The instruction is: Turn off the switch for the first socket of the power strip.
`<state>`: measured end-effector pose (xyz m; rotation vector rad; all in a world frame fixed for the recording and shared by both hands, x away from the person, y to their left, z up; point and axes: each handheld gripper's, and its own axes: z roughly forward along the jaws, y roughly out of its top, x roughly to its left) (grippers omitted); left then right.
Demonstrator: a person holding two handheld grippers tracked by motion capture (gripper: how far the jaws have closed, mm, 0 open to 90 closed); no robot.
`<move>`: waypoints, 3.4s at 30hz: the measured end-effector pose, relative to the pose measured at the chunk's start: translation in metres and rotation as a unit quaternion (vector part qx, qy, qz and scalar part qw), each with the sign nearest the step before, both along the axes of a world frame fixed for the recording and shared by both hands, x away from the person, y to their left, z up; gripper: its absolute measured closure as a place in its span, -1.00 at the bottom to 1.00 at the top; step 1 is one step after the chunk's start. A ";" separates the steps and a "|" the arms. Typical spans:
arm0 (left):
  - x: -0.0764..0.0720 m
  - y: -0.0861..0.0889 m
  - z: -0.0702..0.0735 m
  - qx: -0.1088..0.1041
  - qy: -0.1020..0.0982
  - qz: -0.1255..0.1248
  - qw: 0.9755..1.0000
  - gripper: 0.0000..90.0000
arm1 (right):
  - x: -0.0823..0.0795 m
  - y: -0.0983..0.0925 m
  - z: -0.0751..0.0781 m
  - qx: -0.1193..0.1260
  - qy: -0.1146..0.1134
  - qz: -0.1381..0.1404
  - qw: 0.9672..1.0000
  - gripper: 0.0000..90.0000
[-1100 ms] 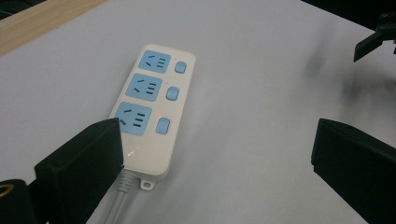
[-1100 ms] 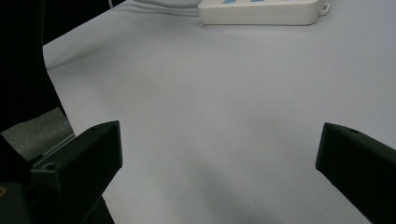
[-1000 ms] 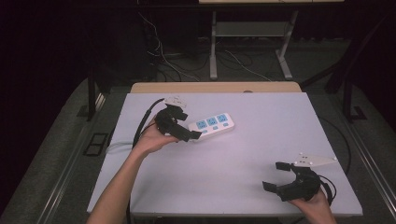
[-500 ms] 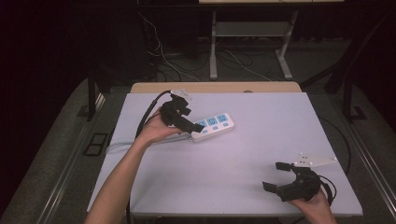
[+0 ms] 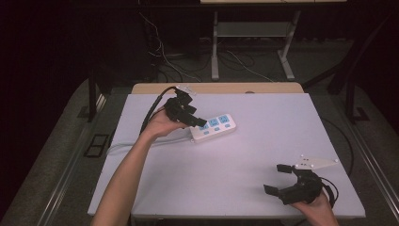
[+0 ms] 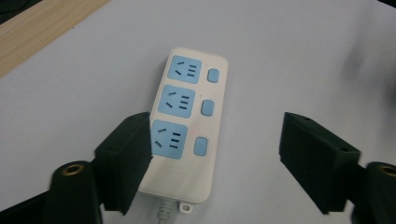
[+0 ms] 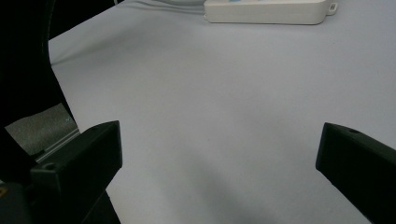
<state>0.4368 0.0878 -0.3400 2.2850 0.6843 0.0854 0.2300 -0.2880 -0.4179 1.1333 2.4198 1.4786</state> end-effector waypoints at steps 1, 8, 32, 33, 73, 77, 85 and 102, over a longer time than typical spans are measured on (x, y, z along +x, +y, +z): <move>0.001 0.001 -0.001 0.000 0.001 0.000 1.000 -0.34 | 0.000 0.000 0.000 -0.001 0.000 0.000 1.000 -1.00; 0.008 0.005 -0.006 -0.005 0.004 0.009 1.000 0.07 | 0.000 0.001 0.000 -0.002 0.000 0.001 1.000 -1.00; 0.024 0.000 -0.026 -0.015 0.023 0.022 0.999 0.98 | -0.001 0.003 0.000 -0.008 -0.001 0.010 1.000 -1.00; 0.025 0.000 -0.027 -0.014 0.026 0.021 0.999 0.98 | -0.001 0.003 0.000 -0.009 -0.001 0.010 1.000 -1.00; 0.027 -0.029 -0.061 0.033 0.065 -0.019 0.997 0.98 | -0.002 0.005 -0.001 -0.016 -0.001 0.016 1.000 -0.99; 0.026 -0.031 -0.065 0.048 0.066 -0.025 0.996 0.98 | -0.002 0.005 -0.001 -0.017 -0.001 0.015 1.000 -0.99; 0.025 -0.032 -0.067 0.053 0.062 -0.022 0.996 0.98 | -0.002 0.006 -0.001 -0.017 -0.002 0.017 1.000 -1.00; 0.027 -0.026 -0.072 0.026 0.089 0.006 0.996 0.99 | -0.002 0.003 -0.001 -0.006 0.000 0.012 1.000 -0.99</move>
